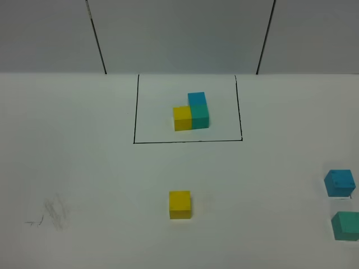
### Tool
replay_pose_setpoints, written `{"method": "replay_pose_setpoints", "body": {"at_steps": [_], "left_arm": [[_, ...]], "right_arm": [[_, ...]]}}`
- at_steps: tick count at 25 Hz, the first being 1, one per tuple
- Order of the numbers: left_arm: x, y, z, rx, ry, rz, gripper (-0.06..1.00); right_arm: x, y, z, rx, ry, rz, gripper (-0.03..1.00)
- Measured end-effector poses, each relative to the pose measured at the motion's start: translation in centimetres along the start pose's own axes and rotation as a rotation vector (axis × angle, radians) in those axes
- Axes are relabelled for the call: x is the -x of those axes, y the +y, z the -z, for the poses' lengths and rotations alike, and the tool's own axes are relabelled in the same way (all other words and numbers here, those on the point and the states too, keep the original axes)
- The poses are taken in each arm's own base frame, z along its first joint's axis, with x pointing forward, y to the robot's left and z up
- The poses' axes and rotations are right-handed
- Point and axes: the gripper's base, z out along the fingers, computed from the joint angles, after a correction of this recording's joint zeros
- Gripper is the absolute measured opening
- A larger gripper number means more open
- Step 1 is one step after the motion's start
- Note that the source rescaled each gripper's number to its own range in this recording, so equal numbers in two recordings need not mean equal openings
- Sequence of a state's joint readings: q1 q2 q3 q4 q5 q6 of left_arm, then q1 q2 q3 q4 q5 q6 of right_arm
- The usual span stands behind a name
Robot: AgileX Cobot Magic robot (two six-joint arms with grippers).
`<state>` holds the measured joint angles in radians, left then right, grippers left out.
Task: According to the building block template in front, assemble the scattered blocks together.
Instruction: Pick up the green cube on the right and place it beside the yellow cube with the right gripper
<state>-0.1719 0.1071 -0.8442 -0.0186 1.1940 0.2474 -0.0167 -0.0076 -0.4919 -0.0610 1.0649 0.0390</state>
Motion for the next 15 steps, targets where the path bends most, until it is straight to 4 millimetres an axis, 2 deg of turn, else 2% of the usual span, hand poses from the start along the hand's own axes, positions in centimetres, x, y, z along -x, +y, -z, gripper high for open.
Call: {"method": "replay_pose_setpoints", "body": {"at_steps": [5,12,15], "left_arm": [[-2.8,-0.9,-1.5,-0.028,-0.019,0.069,0.81],[-5.0,-1.5,-4.9,-0.062,0.103,0.125,0.78],[-5.3,-1.7,-5.8,-0.070,0.102,0.139,0.78]], "right_arm": [[0.0,0.0,0.0,0.000,0.000,0.000,0.01],[0.0,0.0,0.0,0.000,0.000,0.000,0.01],[0.0,0.0,0.0,0.000,0.000,0.000,0.01]]}}
